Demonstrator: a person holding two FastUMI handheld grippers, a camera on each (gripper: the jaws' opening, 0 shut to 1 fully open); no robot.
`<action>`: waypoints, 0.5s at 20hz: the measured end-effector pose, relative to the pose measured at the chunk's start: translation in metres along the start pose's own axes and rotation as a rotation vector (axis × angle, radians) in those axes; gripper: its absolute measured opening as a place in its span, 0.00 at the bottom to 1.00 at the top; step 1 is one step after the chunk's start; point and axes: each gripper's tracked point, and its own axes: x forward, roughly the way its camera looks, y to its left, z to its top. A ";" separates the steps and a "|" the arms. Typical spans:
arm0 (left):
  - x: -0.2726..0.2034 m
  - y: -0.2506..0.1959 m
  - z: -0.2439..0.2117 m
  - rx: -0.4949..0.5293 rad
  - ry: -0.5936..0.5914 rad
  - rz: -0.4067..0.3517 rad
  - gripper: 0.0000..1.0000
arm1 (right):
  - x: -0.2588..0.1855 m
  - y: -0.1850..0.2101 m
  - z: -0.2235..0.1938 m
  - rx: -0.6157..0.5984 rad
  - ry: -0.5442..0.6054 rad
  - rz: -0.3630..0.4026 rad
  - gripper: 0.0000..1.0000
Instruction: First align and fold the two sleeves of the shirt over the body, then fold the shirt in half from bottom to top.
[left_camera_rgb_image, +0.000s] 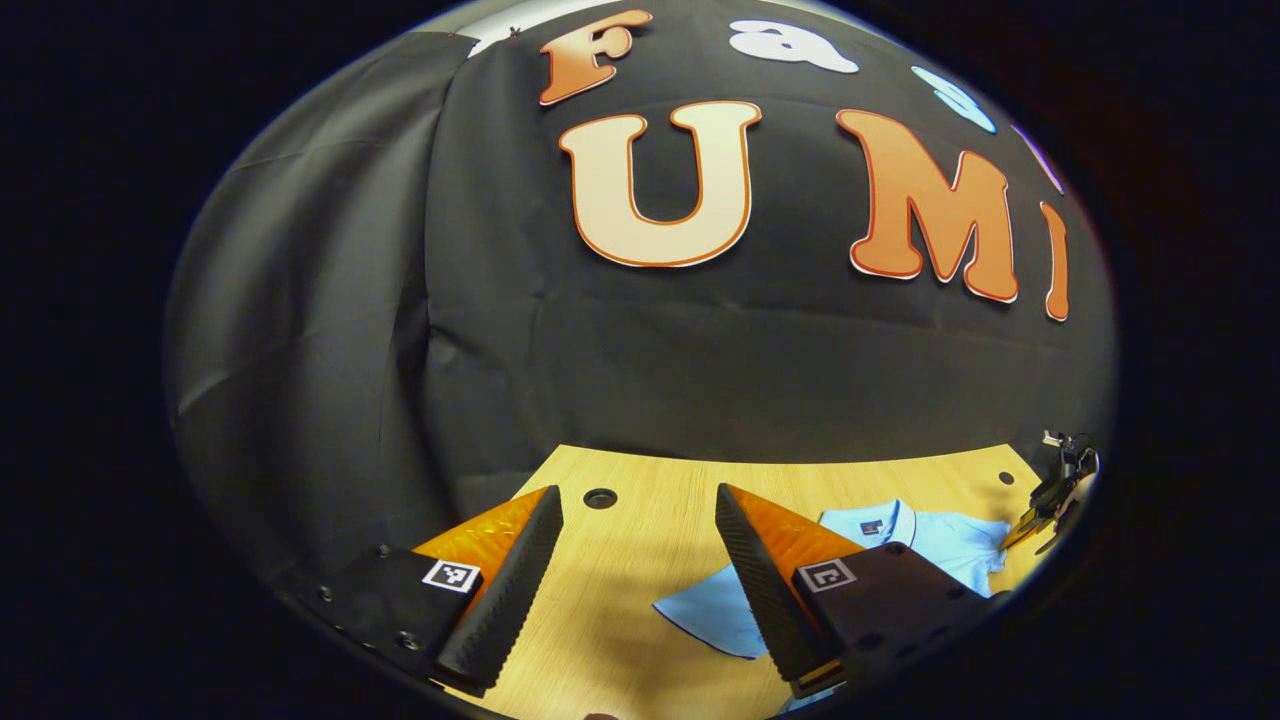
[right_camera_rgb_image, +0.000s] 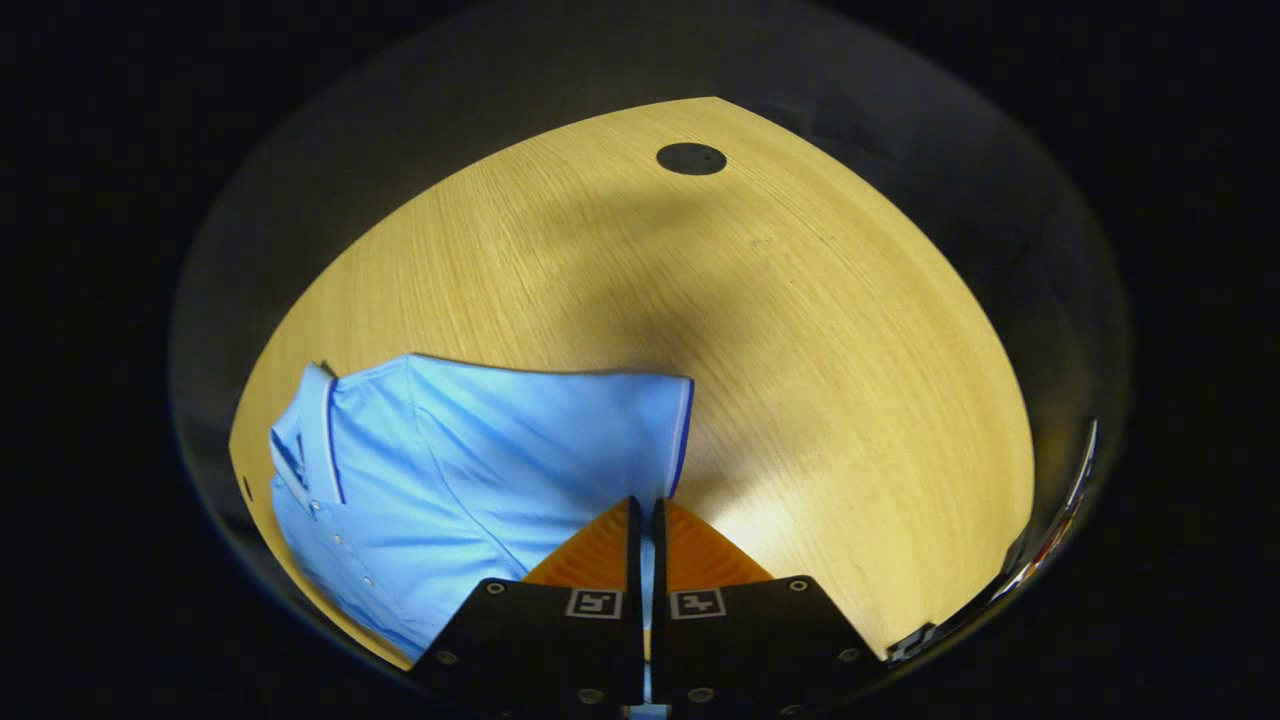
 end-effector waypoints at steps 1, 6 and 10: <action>0.000 0.000 -0.002 0.006 0.001 -0.001 1.00 | -0.002 0.003 0.002 0.008 -0.006 0.001 0.03; -0.005 0.008 -0.002 0.027 -0.005 -0.002 1.00 | -0.025 0.016 0.013 -0.052 -0.091 0.016 0.02; -0.005 0.015 -0.008 0.012 0.002 -0.013 1.00 | -0.047 0.037 0.019 -0.142 -0.159 0.032 0.02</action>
